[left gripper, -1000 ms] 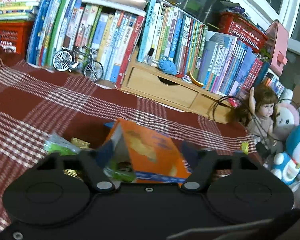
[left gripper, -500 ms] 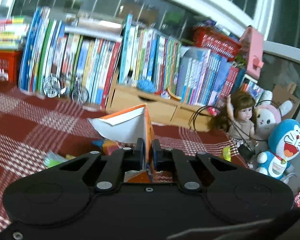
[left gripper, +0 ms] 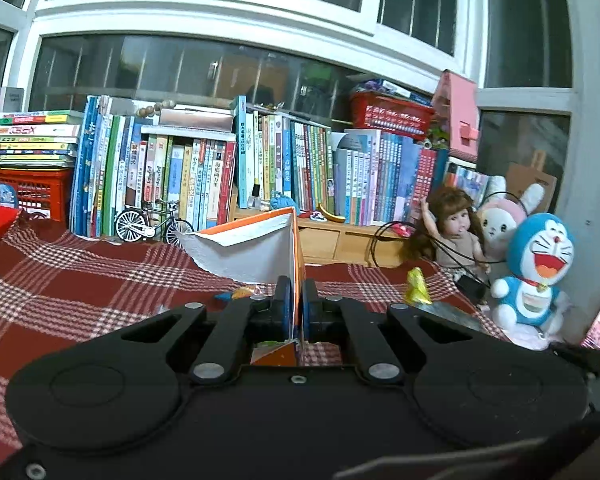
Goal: Collect trash
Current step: 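Carry the carton and gold foil bag down into the black bin and open both tools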
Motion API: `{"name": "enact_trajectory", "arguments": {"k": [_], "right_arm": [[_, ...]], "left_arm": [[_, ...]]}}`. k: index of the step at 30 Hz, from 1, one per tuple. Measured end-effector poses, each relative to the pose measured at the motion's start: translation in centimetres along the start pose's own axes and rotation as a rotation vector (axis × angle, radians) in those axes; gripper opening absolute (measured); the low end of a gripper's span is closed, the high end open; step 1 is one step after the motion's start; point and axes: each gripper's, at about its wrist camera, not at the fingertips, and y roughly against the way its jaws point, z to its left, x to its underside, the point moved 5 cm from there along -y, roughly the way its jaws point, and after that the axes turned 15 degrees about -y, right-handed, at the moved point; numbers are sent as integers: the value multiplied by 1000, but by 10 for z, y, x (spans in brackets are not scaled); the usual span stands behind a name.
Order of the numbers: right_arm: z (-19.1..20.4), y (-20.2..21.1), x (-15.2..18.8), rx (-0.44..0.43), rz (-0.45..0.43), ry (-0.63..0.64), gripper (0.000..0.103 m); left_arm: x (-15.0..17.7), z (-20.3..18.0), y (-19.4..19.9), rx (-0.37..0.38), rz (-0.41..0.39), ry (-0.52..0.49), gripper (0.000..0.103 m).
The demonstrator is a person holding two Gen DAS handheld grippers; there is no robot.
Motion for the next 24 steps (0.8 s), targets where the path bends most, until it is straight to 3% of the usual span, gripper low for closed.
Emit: {"name": "enact_trajectory", "arguments": {"k": [13, 24], "right_arm": [[28, 49, 20, -83, 24, -25, 60], [55, 99, 47, -155, 102, -63, 60]], "left_arm": [[29, -30, 110, 34, -56, -56, 5], [59, -48, 185, 73, -34, -83, 5]]}}
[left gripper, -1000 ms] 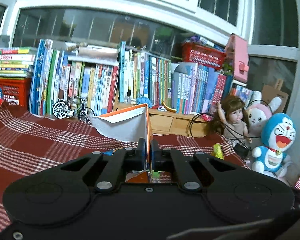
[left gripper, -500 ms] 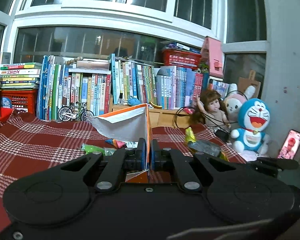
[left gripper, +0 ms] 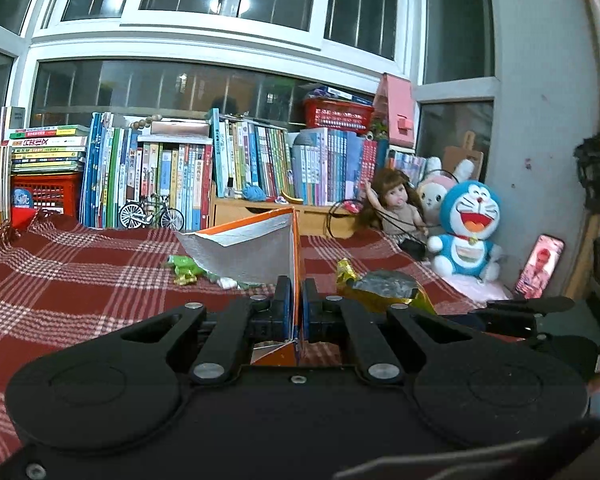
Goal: Collect trash
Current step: 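Carry the carton and gold foil bag down into the black bin and open both tools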
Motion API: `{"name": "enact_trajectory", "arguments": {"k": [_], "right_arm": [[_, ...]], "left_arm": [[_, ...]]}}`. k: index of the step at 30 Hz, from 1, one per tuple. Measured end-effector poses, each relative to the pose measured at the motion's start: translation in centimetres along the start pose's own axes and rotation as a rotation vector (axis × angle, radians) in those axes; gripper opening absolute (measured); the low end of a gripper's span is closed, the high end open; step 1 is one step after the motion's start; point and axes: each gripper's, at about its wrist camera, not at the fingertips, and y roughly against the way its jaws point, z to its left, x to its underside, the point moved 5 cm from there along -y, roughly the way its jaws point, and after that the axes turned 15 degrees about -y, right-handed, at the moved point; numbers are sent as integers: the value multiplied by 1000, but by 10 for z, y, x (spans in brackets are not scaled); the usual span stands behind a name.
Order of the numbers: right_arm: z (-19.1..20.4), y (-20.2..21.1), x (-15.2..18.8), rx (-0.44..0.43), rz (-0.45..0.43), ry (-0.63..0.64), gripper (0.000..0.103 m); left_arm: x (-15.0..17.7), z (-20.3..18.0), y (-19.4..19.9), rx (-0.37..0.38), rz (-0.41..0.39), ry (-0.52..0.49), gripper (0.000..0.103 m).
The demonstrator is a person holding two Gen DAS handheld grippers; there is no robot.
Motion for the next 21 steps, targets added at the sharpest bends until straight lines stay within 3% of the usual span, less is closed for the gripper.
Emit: {"name": "enact_trajectory", "arguments": {"k": [5, 11, 21], "right_arm": [[11, 10, 17, -25, 50, -24, 60], [18, 14, 44, -47, 143, -73, 60], [20, 4, 98, -98, 322, -200, 60]], "left_arm": [[17, -10, 26, 7, 27, -6, 5], [48, -14, 43, 21, 125, 37, 5], [110, -32, 35, 46, 303, 123, 5]]}}
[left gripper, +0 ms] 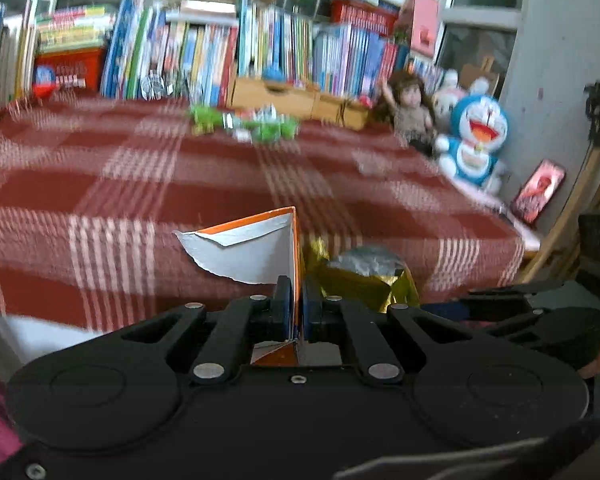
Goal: Collect trash
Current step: 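Carry the carton and gold foil bag down into the black bin and open both tools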
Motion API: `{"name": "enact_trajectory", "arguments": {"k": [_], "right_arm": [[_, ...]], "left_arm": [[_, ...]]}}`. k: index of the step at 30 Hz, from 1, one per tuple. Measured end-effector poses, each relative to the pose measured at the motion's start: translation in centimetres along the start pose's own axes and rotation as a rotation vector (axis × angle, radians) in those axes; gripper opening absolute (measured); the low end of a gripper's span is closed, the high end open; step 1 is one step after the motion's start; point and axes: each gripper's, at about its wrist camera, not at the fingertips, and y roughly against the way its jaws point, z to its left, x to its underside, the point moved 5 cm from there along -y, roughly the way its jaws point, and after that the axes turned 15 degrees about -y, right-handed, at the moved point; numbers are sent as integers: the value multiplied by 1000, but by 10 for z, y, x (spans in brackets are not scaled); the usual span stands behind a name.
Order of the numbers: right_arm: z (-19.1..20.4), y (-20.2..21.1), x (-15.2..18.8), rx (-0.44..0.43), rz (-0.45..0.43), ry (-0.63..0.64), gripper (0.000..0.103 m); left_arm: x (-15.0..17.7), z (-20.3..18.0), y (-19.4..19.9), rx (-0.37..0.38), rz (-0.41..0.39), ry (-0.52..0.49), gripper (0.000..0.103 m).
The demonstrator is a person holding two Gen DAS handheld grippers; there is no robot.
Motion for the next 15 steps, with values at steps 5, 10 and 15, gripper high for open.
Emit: {"name": "enact_trajectory", "arguments": {"k": [5, 10, 15], "right_arm": [[-18, -24, 17, 6, 78, -76, 59], [-42, -51, 30, 25, 158, -167, 59], [-57, -69, 39, 29, 221, -218, 59]], "left_arm": [[33, -3, -34, -7, 117, 33, 5], [58, 4, -67, -19, 231, 88, 5], [74, 10, -88, -30, 299, 109, 6]]}}
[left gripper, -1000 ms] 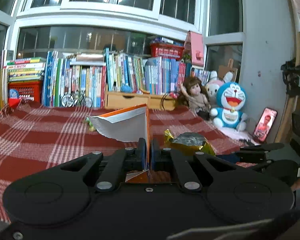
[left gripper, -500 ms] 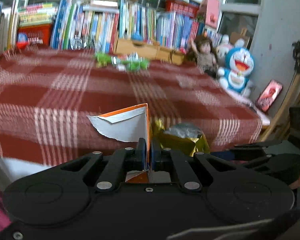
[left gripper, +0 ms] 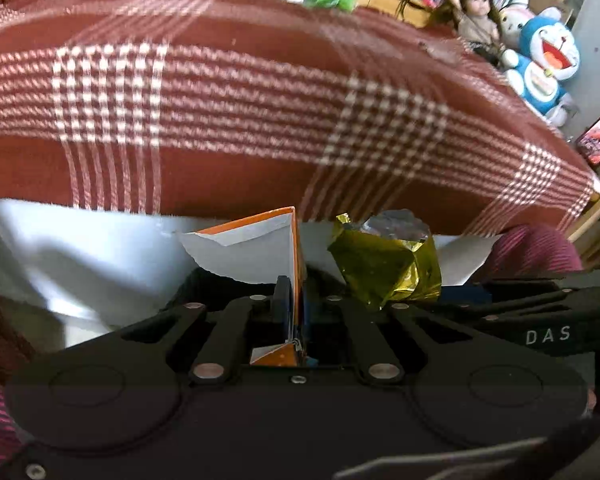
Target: Collect trash
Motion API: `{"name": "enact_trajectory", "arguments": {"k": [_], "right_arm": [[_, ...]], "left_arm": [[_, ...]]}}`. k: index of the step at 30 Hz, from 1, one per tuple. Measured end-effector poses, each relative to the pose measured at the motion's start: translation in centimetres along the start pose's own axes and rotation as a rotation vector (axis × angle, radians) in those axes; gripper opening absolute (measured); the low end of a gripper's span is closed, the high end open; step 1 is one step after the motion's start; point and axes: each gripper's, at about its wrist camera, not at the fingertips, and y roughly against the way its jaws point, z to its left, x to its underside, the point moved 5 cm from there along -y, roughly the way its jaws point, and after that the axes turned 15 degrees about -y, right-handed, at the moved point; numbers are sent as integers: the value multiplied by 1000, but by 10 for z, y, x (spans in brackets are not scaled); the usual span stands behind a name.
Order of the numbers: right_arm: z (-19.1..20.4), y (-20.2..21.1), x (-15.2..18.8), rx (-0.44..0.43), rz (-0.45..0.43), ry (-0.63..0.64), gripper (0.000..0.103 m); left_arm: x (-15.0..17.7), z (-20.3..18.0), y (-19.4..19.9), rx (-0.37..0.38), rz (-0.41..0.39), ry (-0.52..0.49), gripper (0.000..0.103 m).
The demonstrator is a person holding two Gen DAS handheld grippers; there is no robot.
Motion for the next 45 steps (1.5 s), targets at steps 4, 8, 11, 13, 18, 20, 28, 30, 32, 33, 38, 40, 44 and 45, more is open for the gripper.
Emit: {"name": "enact_trajectory", "arguments": {"k": [4, 8, 11, 13, 18, 20, 28, 30, 32, 33, 38, 40, 44, 45], "right_arm": [[-6, -9, -2, 1, 18, -23, 61], [-10, -14, -5, 4, 28, -42, 65], [-13, -15, -6, 6, 30, -45, 66], [-14, -15, -7, 6, 31, -49, 66], [-13, -16, -7, 10, 25, -41, 65], [-12, -17, -8, 10, 23, -39, 65], [-7, -14, -13, 16, -1, -19, 66], [-4, -9, -17, 17, -21, -3, 67], [0, -3, -22, 18, -49, 17, 69], [2, 2, -25, 16, -64, 29, 69], [19, 31, -50, 18, -176, 109, 74], [25, 43, -61, 20, -223, 139, 75], [34, 66, -90, 28, -327, 195, 79], [36, 71, -98, 38, -356, 211, 80]], "left_arm": [[3, 3, -13, -1, 38, 4, 7], [3, 4, -21, -12, 54, -3, 9], [1, 6, -25, -17, 64, -6, 10], [0, 7, -27, -14, 69, -6, 10], [1, 7, -30, -24, 77, -17, 12], [0, 7, -31, -32, 76, -21, 15], [-8, 8, -24, -51, 48, -32, 53], [-11, 11, -17, -50, 28, -37, 58], [-17, 12, -9, -50, 4, -47, 66], [-22, 12, -4, -50, -9, -58, 73], [-59, 15, 23, -73, -113, -129, 83], [-78, 19, 33, -91, -165, -148, 85], [-118, 28, 46, -139, -256, -186, 89], [-129, 30, 48, -156, -275, -188, 89]]}}
